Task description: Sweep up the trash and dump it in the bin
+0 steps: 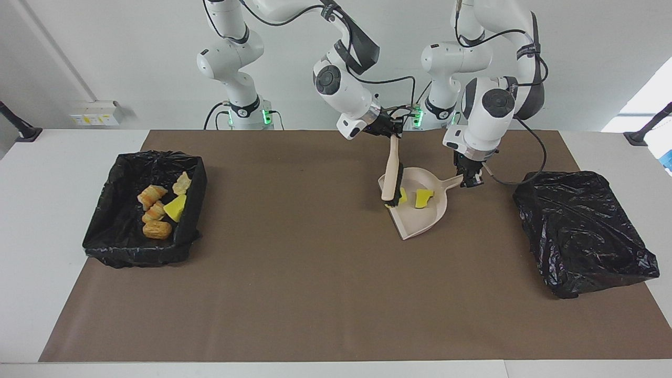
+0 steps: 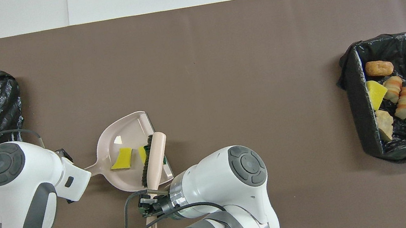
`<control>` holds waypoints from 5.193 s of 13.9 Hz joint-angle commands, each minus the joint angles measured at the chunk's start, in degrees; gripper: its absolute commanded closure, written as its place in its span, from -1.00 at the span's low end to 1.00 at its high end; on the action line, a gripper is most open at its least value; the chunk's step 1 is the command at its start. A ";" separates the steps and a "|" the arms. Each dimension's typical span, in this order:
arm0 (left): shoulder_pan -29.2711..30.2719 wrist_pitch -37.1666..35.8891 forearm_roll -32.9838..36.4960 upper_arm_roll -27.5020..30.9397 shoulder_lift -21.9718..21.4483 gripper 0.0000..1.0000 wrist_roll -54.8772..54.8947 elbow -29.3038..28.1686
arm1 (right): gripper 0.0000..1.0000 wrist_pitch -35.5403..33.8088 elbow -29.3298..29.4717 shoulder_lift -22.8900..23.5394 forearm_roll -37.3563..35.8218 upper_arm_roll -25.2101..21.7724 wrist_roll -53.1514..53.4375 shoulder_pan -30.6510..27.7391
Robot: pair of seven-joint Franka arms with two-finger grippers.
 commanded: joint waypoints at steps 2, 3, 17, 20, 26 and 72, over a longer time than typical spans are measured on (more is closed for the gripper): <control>0.41 0.69 -0.83 0.16 -1.44 1.00 -0.98 -1.05 | 1.00 0.51 4.27 0.83 2.62 -0.16 5.42 -1.04; 1.54 0.60 -2.84 0.16 -1.53 1.00 -1.25 -0.96 | 1.00 0.51 5.07 0.56 2.45 -0.25 8.58 -1.13; 3.14 -1.25 -7.34 0.16 -2.15 1.00 -0.55 -0.96 | 1.00 -18.11 2.02 -4.89 -31.38 -0.25 3.04 -5.33; 2.87 -0.99 -7.26 -0.01 -2.06 1.00 -0.28 -1.31 | 1.00 -17.43 0.85 -1.31 -37.08 -0.16 -9.54 -6.49; 1.29 -0.46 -6.29 -0.10 -1.79 1.00 0.07 -1.75 | 1.00 -10.13 2.69 5.48 -35.10 0.89 -18.72 -4.39; 37.06 -3.81 10.56 3.59 21.49 1.00 54.65 49.05 | -1.00 -23.45 8.13 -2.25 -44.58 0.46 10.48 3.55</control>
